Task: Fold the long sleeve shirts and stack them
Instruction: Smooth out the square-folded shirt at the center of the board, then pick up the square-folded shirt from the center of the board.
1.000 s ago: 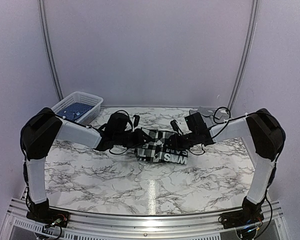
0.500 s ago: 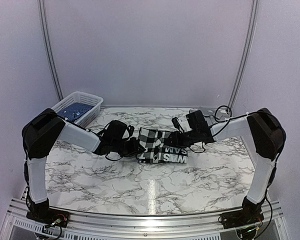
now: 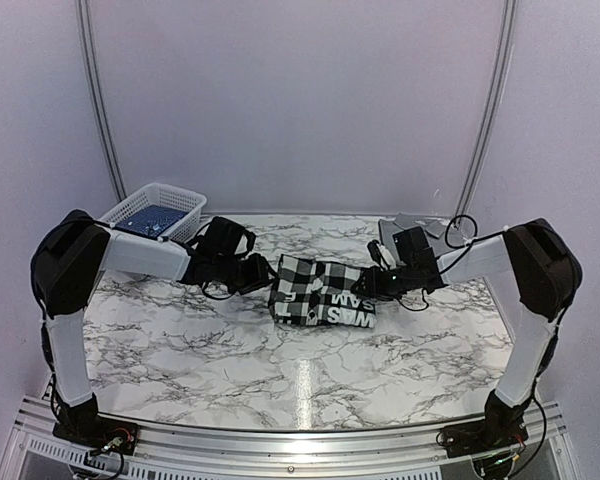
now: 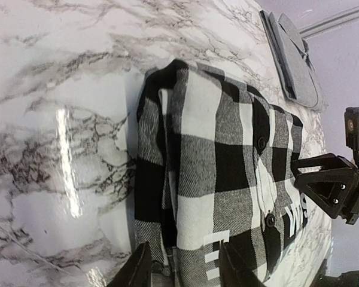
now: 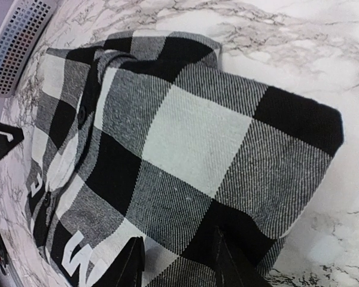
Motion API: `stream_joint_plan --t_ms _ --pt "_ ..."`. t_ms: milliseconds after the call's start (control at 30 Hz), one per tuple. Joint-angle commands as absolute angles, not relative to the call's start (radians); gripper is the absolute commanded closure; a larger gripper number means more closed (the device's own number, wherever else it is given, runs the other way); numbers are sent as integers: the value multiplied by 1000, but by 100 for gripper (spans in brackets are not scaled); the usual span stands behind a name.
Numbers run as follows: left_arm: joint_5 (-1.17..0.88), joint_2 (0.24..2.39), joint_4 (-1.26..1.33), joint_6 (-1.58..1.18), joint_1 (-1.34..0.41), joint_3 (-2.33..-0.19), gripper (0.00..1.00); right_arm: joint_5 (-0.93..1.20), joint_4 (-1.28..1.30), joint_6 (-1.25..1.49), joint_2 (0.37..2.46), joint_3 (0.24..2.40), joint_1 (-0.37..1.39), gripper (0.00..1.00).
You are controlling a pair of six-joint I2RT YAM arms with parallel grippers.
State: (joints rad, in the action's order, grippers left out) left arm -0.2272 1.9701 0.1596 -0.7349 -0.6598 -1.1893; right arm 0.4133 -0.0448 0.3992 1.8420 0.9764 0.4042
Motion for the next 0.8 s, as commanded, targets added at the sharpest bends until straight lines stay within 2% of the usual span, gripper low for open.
stream_joint_plan --t_ms 0,133,333,533,767 --pt "-215 2017 18 -662 -642 -1268 54 400 -34 384 1868 989 401 62" --pt "-254 2057 -27 -627 -637 -1313 38 359 10 376 1803 988 401 60" --pt "-281 2108 -76 -606 -638 -1380 28 289 101 352 1735 980 400 54" --pt "-276 2141 -126 -606 -654 -1421 26 259 112 350 1706 942 400 48" --pt "-198 2185 -224 -618 -688 -1476 29 237 104 359 1698 918 384 47"
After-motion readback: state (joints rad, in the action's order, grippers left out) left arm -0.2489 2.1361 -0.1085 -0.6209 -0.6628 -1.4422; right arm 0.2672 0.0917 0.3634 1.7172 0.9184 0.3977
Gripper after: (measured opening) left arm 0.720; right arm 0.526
